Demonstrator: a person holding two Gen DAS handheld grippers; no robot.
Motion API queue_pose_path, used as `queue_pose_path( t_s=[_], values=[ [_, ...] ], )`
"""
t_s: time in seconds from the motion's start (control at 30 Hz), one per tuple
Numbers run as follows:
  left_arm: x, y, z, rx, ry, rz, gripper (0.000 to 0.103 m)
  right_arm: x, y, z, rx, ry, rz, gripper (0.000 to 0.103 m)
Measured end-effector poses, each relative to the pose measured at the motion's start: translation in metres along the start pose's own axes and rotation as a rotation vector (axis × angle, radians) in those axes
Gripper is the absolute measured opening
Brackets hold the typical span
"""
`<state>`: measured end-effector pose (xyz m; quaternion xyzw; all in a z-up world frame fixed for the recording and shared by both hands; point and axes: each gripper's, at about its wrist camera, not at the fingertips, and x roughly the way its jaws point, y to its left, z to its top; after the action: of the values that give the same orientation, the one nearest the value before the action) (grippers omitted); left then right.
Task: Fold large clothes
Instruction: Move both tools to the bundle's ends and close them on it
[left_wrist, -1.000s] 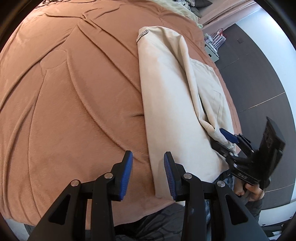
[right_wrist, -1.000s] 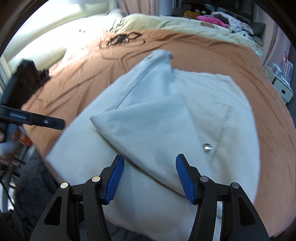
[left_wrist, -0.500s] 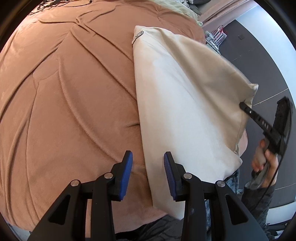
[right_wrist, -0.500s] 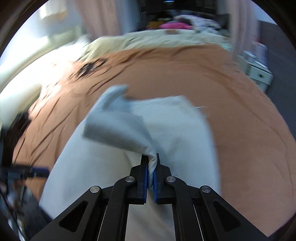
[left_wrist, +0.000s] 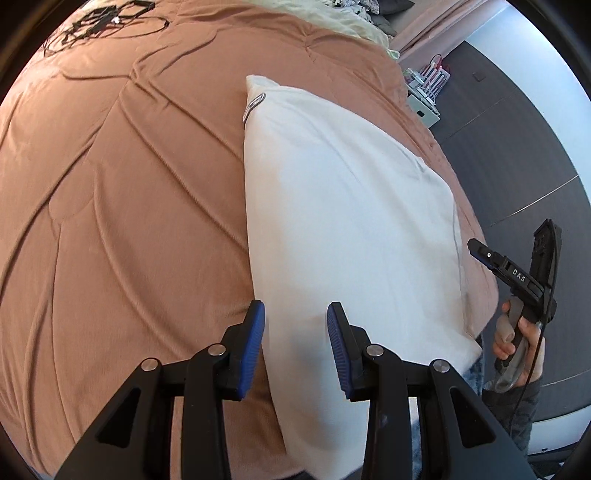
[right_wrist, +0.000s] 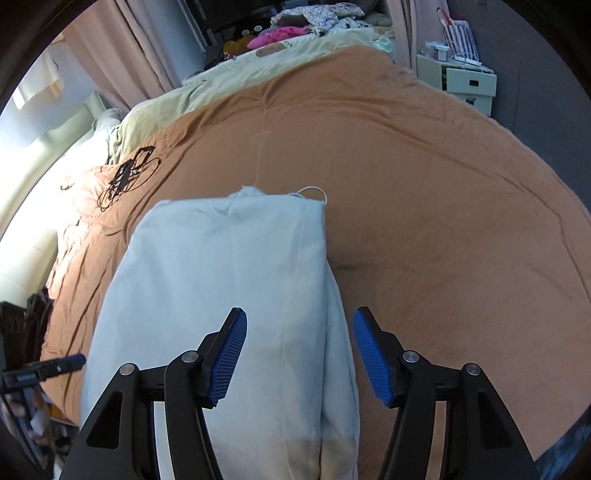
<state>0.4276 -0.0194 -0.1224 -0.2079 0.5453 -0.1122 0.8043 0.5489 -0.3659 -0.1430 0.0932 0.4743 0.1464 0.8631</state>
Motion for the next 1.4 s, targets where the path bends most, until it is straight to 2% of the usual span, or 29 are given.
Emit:
queue_pose_path(
  t_s=[0.13, 0.2, 0.23, 0.37, 0.67, 0.9, 1.03, 1.07, 1.13, 1.4],
  values=[
    [0.015, -0.002, 0.013, 0.006, 0.009, 0.02, 0.035, 0.016, -0.005, 0.002, 0.004, 0.039, 0.002, 0.058],
    [0.023, -0.003, 0.019, 0.008, 0.014, 0.031, 0.036, 0.029, -0.006, 0.006, 0.004, 0.068, -0.011, 0.044],
    [0.025, -0.004, 0.022, 0.006, 0.015, 0.039, 0.036, 0.035, -0.006, 0.008, 0.004, 0.084, -0.021, 0.031],
    [0.032, -0.004, 0.037, -0.002, 0.008, 0.056, 0.036, 0.057, -0.007, 0.019, 0.01, 0.131, -0.061, 0.024],
    [0.046, 0.004, 0.062, -0.02, 0.008, 0.079, 0.036, 0.081, -0.011, 0.049, 0.044, 0.129, -0.077, 0.022],
    [0.058, 0.003, 0.076, -0.035, -0.005, 0.102, 0.039, 0.108, -0.015, 0.056, 0.04, 0.165, -0.074, 0.022],
    [0.06, 0.002, 0.078, -0.037, -0.006, 0.103, 0.041, 0.103, -0.028, 0.057, 0.046, 0.166, -0.018, 0.038],
    [0.06, 0.003, 0.079, -0.039, -0.006, 0.1, 0.041, 0.101, -0.031, 0.055, 0.054, 0.172, 0.006, 0.051],
    [0.061, 0.005, 0.08, -0.042, -0.007, 0.094, 0.041, 0.095, -0.042, 0.05, 0.092, 0.186, 0.084, 0.072],
    [0.057, 0.01, 0.073, -0.042, -0.008, 0.093, 0.041, 0.086, -0.063, 0.021, 0.145, 0.236, 0.306, 0.073]
  ],
)
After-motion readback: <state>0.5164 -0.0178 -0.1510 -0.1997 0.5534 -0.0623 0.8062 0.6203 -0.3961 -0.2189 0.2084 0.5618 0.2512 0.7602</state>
